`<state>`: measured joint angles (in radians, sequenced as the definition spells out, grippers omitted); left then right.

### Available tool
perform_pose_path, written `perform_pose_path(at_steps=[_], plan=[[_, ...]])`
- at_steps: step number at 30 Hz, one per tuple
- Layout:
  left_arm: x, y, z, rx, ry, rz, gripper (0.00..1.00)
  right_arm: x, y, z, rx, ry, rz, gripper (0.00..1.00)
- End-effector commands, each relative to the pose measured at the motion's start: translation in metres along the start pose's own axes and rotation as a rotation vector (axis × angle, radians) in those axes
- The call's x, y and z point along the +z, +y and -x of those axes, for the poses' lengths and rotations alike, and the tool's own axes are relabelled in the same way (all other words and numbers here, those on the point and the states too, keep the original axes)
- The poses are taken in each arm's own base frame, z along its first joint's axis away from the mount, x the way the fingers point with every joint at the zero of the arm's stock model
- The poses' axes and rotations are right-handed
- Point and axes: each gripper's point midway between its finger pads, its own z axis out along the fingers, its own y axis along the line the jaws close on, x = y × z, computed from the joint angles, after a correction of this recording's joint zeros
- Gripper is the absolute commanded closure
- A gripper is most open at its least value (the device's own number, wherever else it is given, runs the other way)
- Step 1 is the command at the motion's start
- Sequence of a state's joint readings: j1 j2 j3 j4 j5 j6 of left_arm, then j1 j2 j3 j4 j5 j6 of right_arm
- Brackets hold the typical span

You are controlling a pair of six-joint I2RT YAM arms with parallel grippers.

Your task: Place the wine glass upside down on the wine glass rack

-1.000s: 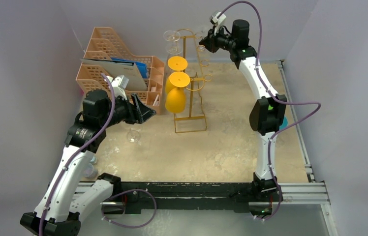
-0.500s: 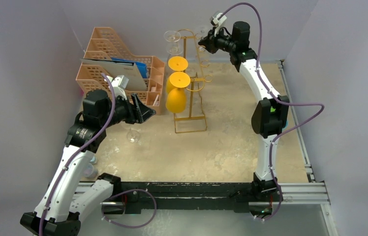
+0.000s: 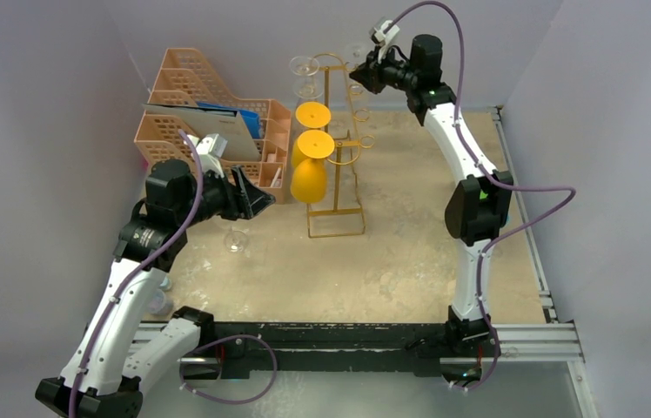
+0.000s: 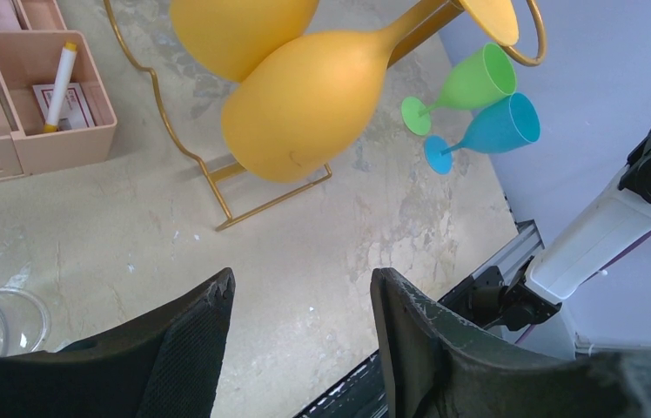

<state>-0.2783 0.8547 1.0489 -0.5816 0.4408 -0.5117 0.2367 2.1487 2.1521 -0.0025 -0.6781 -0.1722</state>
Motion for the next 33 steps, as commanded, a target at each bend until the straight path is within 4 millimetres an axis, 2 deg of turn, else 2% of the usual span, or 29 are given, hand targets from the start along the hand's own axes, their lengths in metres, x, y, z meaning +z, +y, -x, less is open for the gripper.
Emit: perform_pose_path(at_steps=[1, 9, 14, 20, 25, 30, 33], plan=[[-0.001, 0.000, 0.001, 0.024, -0.014, -0.003, 0.43, 0.001, 0.018, 0.030, -0.082, -0.045, 0.063, 1.00], [0.001, 0.001, 0.000, 0.018, -0.008, -0.001, 0.43, 0.001, 0.020, 0.021, -0.068, -0.017, 0.071, 1.00], [0.001, 0.000, 0.000, 0.015, -0.010, -0.006, 0.43, -0.002, 0.023, 0.024, -0.041, -0.034, 0.067, 0.99], [-0.003, -0.001, 0.003, 0.030, -0.017, 0.001, 0.43, -0.002, 0.022, 0.014, 0.013, -0.004, 0.046, 0.83], [-0.005, -0.002, 0.004, 0.032, -0.021, 0.006, 0.43, -0.006, 0.022, 0.015, 0.018, 0.002, 0.028, 0.76], [-0.007, -0.004, 0.005, 0.027, -0.027, 0.004, 0.43, -0.012, 0.024, 0.017, 0.041, 0.012, 0.018, 0.61], [-0.010, -0.004, 0.005, 0.024, -0.030, 0.008, 0.43, -0.016, 0.023, 0.016, 0.060, 0.023, -0.002, 0.55]])
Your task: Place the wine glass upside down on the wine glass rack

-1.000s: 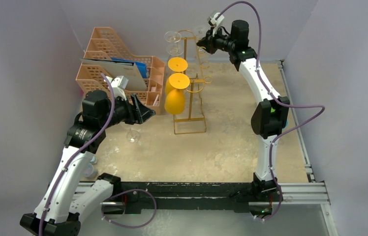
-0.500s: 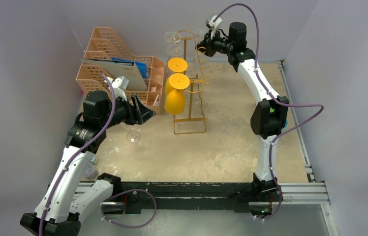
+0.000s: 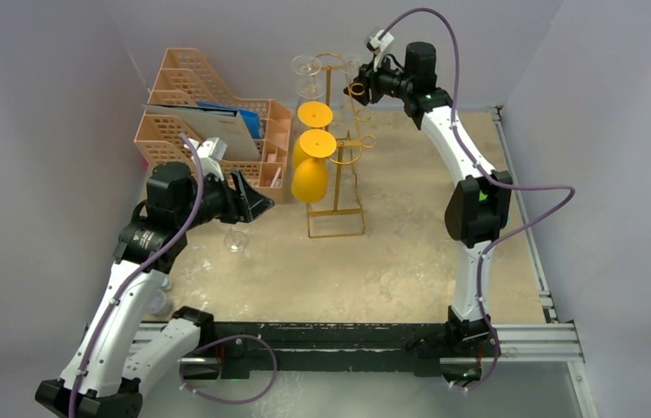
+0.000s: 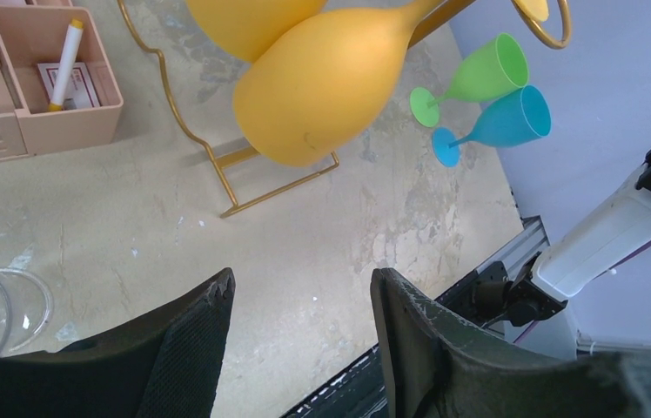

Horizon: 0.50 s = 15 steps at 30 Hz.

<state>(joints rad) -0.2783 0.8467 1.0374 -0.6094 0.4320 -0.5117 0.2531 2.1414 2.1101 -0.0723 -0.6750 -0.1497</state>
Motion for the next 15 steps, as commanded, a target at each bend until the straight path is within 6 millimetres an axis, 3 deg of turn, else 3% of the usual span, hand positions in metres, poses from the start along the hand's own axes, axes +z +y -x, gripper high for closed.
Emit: perform_pose_path(at_steps=[1, 8, 15], plan=[[-0.010, -0.009, 0.013, 0.034, -0.050, -0.007, 0.43, -0.023, 0.011, 0.042, -0.026, -0.057, -0.035, 0.54], [-0.022, -0.009, 0.014, 0.024, -0.053, 0.033, 0.42, -0.046, 0.012, 0.049, 0.012, -0.102, -0.067, 0.41], [-0.031, -0.005, 0.009, 0.007, -0.025, 0.076, 0.41, -0.062, 0.014, 0.042, 0.029, -0.107, -0.094, 0.31]])
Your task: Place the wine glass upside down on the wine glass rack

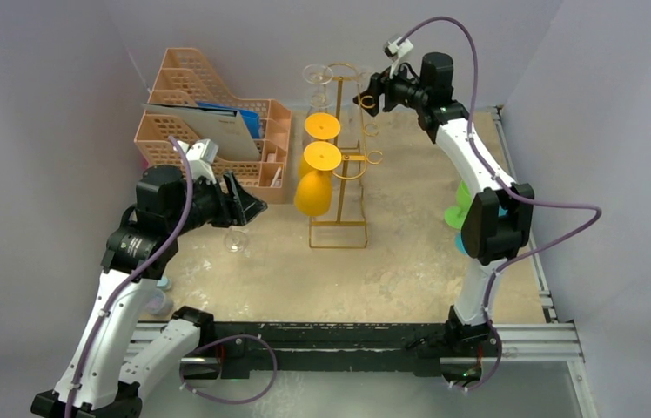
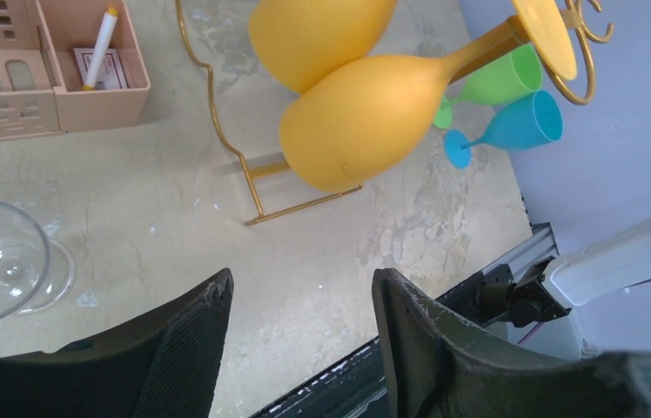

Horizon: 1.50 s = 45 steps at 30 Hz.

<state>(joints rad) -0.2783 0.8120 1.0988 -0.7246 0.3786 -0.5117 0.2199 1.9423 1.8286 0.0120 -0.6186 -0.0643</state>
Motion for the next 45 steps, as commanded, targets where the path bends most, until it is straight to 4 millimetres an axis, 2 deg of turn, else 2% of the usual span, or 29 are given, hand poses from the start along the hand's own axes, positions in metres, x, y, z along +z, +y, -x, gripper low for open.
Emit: perform_pose_path(at_steps=[1, 10, 14, 23, 28, 32, 35, 38, 40, 42, 45], plan=[[-0.012, -0.003, 0.006, 0.012, -0.014, 0.024, 0.41, -0.021, 0.010, 0.045, -0.054, -0.108, -0.005, 0.30], [-0.019, -0.005, 0.008, 0.010, -0.019, 0.036, 0.41, -0.031, -0.001, 0.030, -0.017, -0.066, -0.035, 0.32], [-0.020, -0.004, 0.009, 0.014, -0.017, 0.047, 0.41, -0.039, 0.000, 0.032, -0.015, -0.076, -0.020, 0.35], [-0.025, -0.003, 0.012, 0.023, -0.021, 0.066, 0.41, -0.052, -0.001, 0.037, 0.014, -0.076, -0.027, 0.34], [-0.032, 0.004, 0.017, 0.052, -0.039, 0.123, 0.41, -0.067, 0.001, 0.041, 0.050, -0.081, -0.066, 0.34], [-0.039, 0.018, 0.021, 0.078, -0.047, 0.211, 0.41, -0.089, -0.005, 0.039, 0.107, -0.086, -0.206, 0.35], [-0.042, 0.033, 0.021, 0.092, -0.027, 0.299, 0.41, -0.117, -0.004, 0.037, 0.182, -0.090, -0.338, 0.35], [-0.044, 0.052, 0.019, 0.100, 0.008, 0.405, 0.40, -0.148, -0.002, 0.016, 0.289, -0.038, -0.479, 0.35], [-0.042, 0.064, 0.019, 0.112, 0.023, 0.469, 0.41, -0.170, 0.005, -0.001, 0.360, 0.007, -0.556, 0.36], [-0.037, 0.071, 0.019, 0.123, 0.039, 0.493, 0.44, -0.197, 0.014, -0.007, 0.400, 0.014, -0.636, 0.37], [-0.023, 0.074, 0.022, 0.122, 0.060, 0.491, 0.53, -0.225, 0.036, -0.017, 0.474, 0.031, -0.673, 0.41]])
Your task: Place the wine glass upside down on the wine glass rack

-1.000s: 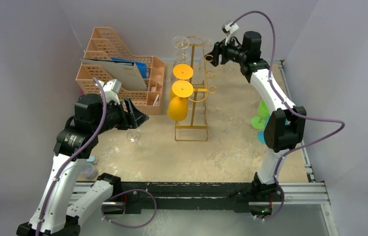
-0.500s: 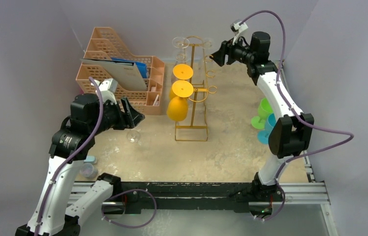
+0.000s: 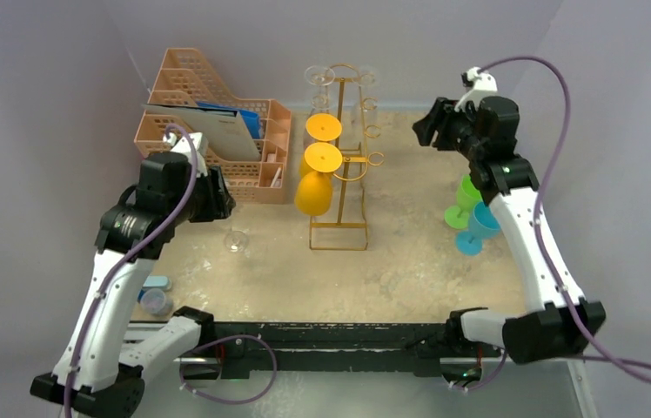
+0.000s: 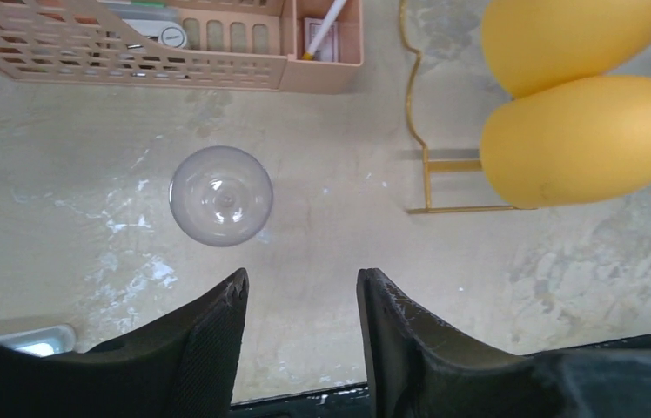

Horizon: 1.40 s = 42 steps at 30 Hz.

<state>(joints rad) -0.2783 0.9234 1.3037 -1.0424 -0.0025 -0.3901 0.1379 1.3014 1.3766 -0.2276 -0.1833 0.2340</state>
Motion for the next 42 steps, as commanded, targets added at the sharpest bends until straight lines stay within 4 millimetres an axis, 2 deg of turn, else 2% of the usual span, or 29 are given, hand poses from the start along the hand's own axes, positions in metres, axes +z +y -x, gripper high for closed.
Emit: perform_pose_path(at_steps=[1, 3, 6, 10, 12, 17, 22, 28, 36, 39, 42], plan=[[0.015, 0.007, 0.012, 0.042, -0.002, 0.057, 0.56, -0.055, -0.011, -0.025, 0.151, 0.062, -0.146, 0.45], [0.025, 0.008, 0.017, 0.035, -0.001, 0.077, 0.59, -0.074, 0.001, -0.036, 0.184, 0.100, -0.109, 0.52], [0.037, 0.009, 0.025, 0.017, 0.000, 0.102, 0.60, -0.095, 0.015, -0.052, 0.241, 0.150, -0.064, 0.55], [0.050, 0.019, 0.014, 0.014, 0.062, 0.159, 0.61, -0.115, 0.024, -0.071, 0.275, 0.195, -0.034, 0.56], [0.056, 0.022, 0.005, 0.022, 0.093, 0.169, 0.61, -0.122, 0.026, -0.078, 0.285, 0.202, -0.023, 0.56], [0.073, 0.015, -0.015, 0.042, 0.169, 0.107, 0.61, -0.125, 0.032, -0.104, 0.327, 0.254, 0.020, 0.59], [0.086, 0.028, -0.034, 0.055, 0.253, 0.170, 0.64, -0.128, 0.035, -0.124, 0.364, 0.281, 0.046, 0.63], [0.083, 0.035, -0.036, 0.064, 0.259, 0.206, 0.73, -0.135, 0.050, -0.139, 0.428, 0.324, 0.121, 0.68], [0.088, 0.039, -0.047, 0.088, 0.323, 0.214, 0.98, -0.146, 0.049, -0.140, 0.445, 0.288, 0.106, 0.68], [0.082, 0.028, -0.044, 0.077, 0.321, 0.159, 1.00, -0.148, 0.050, -0.139, 0.453, 0.287, 0.106, 0.68], [0.067, 0.010, -0.036, 0.062, 0.296, 0.066, 1.00, -0.150, 0.053, -0.136, 0.483, 0.271, 0.111, 0.68]])
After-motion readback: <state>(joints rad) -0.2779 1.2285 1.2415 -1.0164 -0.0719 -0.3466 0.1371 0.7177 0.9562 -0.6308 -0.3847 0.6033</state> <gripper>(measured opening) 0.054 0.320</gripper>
